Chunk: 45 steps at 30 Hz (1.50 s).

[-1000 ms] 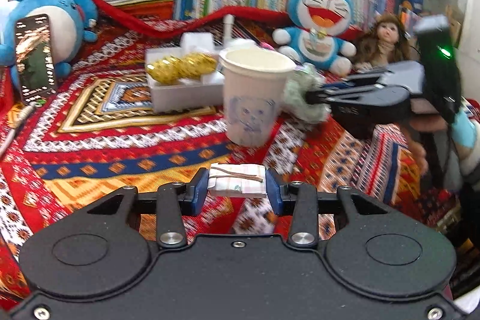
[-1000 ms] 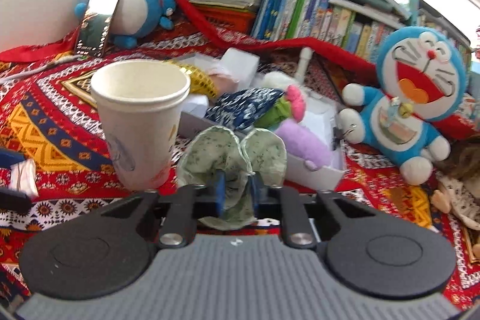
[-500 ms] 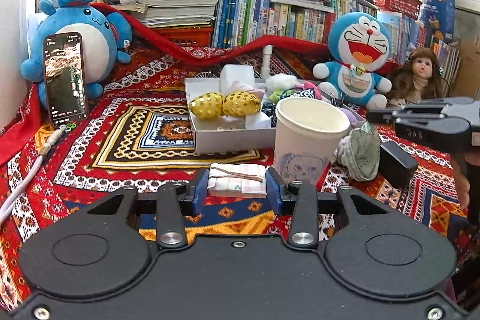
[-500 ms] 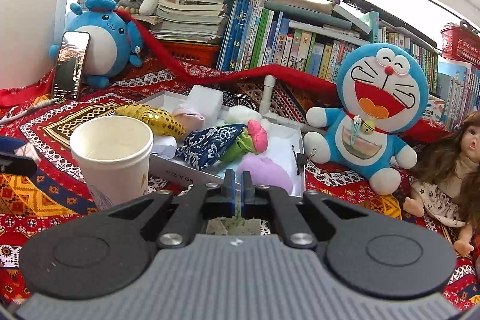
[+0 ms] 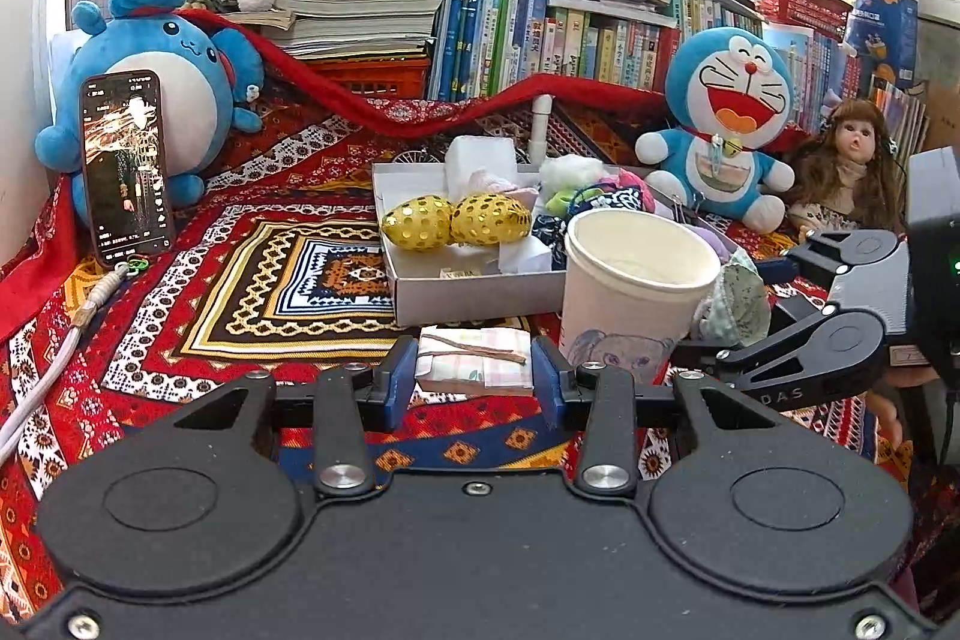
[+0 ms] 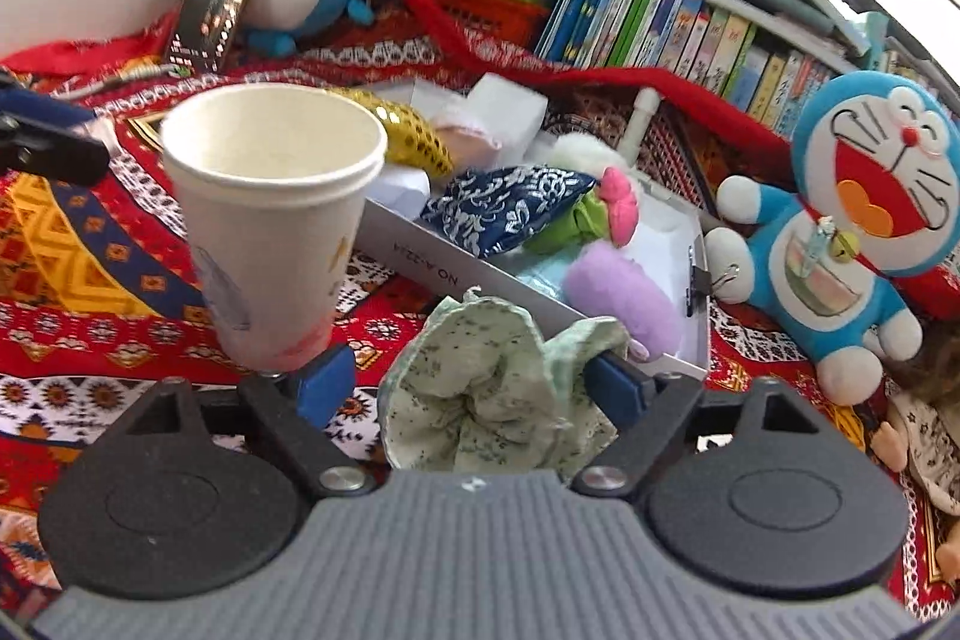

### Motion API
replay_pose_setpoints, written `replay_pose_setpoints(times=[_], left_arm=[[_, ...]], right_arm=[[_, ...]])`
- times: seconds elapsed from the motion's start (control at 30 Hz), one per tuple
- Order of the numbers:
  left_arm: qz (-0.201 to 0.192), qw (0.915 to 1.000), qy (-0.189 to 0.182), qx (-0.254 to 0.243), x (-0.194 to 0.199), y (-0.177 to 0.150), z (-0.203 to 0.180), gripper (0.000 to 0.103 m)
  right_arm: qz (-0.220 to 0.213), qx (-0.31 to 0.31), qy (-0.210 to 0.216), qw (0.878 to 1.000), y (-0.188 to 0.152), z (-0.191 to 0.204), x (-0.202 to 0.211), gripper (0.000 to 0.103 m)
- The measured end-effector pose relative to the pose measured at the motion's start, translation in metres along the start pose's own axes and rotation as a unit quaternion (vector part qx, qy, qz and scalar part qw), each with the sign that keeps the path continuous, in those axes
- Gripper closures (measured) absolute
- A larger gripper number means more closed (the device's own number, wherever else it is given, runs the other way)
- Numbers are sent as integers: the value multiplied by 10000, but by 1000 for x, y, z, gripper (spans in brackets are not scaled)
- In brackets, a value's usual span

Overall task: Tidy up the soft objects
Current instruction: 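Lift and carry the packet and green floral cloth with both tools over the box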

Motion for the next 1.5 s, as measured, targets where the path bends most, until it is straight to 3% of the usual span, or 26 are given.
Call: replay_pose_setpoints(times=[0.1,0.17,0.4,0.67,0.87,1.0,1.2,1.5], left_arm=[[-17,10000,3,28,-4,5,3,64],[-61,10000,16,26,-6,10,5,64],[-249,9996,2,95,-13,39,16,64],[-351,9987,-283,251,-47,93,20,64],[-178,9979,-360,504,-101,133,22,64],[4,9982,-153,584,-146,151,25,64],[317,9971,123,675,-192,151,31,64],[493,9968,239,576,-215,142,29,64]], right_arm=[[157,51,-61,9998,0,1,-4,53],[151,121,-128,9997,-1,1,0,60],[-75,-74,-328,9994,7,-12,27,61],[-659,-817,-359,9938,55,-51,46,60],[-653,-1328,-315,9885,86,-76,17,59],[-581,-1709,-54,9836,103,-89,-11,59],[-552,-1958,420,9782,119,-89,-50,59],[-221,-1994,459,9786,115,-76,-87,59]])
Point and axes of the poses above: each gripper's, at about its wrist camera, not at the fingertips, and x roughly against the way its jaws point, z to its left, y to its top, the point moved 3 cm from there along -x, roughly the way its jaws point, and after that the axes turned 3 degrees about z, right-handed, at the moved point
